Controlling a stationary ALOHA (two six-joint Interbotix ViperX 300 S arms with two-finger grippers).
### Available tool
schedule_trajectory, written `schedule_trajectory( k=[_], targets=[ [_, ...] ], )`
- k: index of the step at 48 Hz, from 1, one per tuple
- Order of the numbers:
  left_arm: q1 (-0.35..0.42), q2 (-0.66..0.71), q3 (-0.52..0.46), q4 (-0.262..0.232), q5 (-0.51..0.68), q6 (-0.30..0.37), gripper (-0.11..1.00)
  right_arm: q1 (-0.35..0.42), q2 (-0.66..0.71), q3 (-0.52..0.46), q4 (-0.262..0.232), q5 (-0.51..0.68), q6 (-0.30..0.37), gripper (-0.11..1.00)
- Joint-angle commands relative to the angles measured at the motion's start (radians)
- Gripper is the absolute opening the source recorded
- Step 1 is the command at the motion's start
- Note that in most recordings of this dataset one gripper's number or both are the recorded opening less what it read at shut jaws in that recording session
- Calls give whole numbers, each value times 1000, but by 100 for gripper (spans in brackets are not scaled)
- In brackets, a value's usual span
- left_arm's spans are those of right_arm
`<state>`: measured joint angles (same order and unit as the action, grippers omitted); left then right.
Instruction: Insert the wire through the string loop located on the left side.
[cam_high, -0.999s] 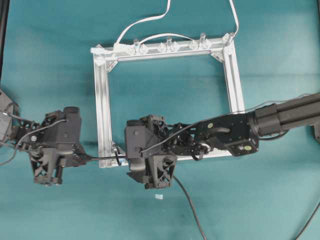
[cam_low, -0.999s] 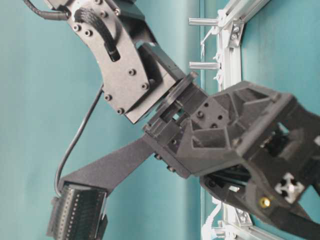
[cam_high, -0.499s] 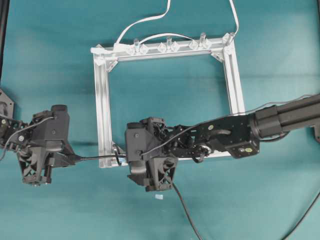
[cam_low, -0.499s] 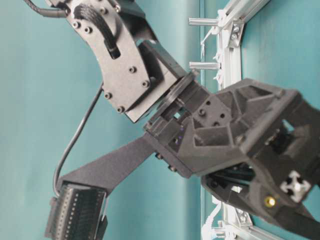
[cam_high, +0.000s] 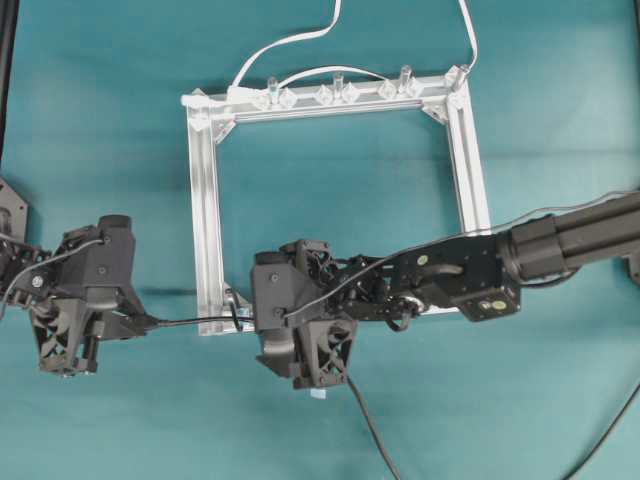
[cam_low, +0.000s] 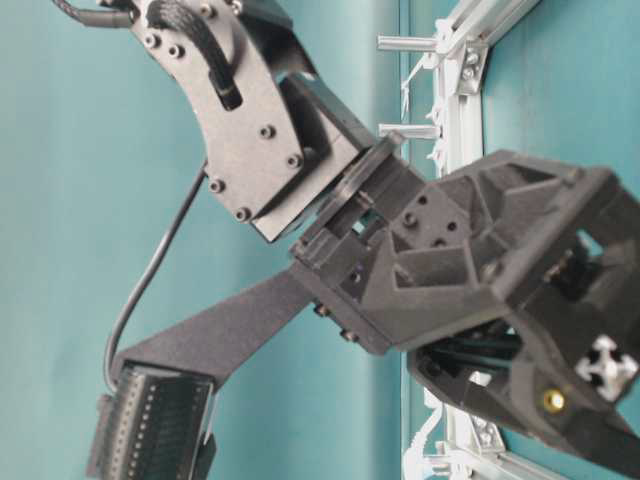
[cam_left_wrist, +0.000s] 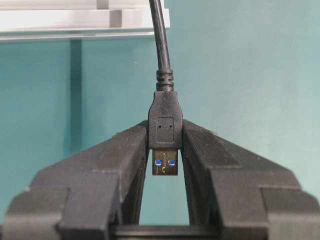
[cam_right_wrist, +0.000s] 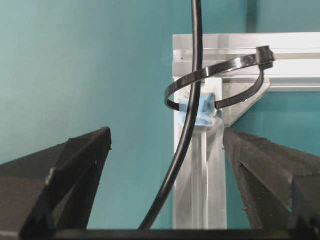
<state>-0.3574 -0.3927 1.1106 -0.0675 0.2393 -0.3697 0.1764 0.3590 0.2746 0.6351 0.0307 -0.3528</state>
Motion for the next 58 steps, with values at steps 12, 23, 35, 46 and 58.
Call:
schedule_trajectory(
  k=[12, 23, 35, 46, 58],
  targets=[
    [-5, -9, -14, 0, 20, -9, 22, 3, -21, -8, -2, -3, 0, 92],
    [-5, -6, -14, 3, 80, -8, 73, 5, -21, -6, -2, -3, 0, 92],
    [-3, -32, -12, 14, 80, 2, 76, 3, -23, -6, -2, -8, 0, 92],
    [17, -109, -11, 21, 80, 8, 76, 0, -52, -6, -6, -6, 0, 92],
    [54, -215, 11, 34, 80, 11, 75, -20, -94, -6, -58, -8, 0, 92]
  ],
)
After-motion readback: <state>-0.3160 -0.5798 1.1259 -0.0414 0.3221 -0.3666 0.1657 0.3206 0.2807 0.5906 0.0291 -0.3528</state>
